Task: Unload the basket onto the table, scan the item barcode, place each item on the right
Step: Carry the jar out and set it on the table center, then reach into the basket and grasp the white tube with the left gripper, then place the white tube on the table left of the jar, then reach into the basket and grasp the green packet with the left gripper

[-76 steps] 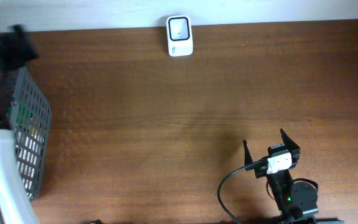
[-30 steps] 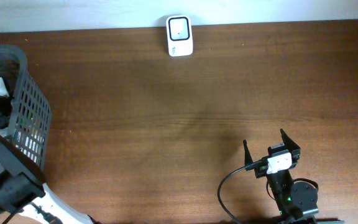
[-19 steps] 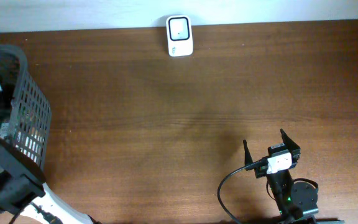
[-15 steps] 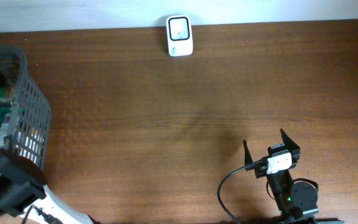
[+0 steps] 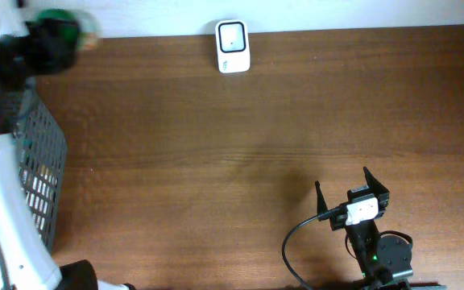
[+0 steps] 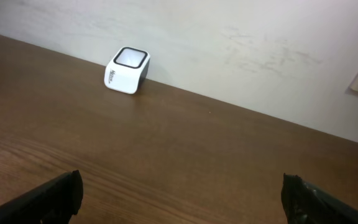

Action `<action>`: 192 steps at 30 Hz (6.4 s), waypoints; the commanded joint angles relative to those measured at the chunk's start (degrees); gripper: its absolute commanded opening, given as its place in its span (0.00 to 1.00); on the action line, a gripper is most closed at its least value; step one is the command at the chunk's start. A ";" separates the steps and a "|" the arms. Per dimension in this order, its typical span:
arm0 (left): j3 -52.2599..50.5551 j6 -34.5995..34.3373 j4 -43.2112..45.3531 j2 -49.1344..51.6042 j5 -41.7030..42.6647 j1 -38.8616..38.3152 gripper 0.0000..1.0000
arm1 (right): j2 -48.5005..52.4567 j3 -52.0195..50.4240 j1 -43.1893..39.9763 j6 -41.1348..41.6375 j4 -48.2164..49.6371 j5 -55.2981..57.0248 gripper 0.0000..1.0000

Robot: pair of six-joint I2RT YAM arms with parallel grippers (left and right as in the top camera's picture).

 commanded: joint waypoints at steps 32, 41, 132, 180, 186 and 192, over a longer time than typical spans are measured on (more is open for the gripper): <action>-1.09 -0.09 7.48 40.94 -19.47 -54.93 0.82 | -0.37 -0.28 0.31 0.63 -0.22 -0.57 0.98; 25.59 -0.11 -10.69 31.45 -26.18 -41.11 0.87 | -0.37 -0.28 0.31 0.63 -0.20 -0.57 0.98; 17.20 -4.92 -16.39 23.04 -17.90 -23.74 0.00 | -0.37 -0.28 0.31 0.63 -0.20 -0.57 0.98; 18.03 -23.98 -19.17 14.69 -42.36 0.72 0.77 | -0.37 -0.28 0.31 0.63 -0.20 -0.57 0.98; 7.58 -24.52 -19.41 14.69 -42.60 16.13 0.79 | -0.37 -0.28 0.31 0.63 -0.20 -0.57 0.98; -15.58 -19.34 -11.13 14.69 -46.21 24.35 0.79 | -0.37 -0.28 0.31 0.63 -0.20 -0.57 0.98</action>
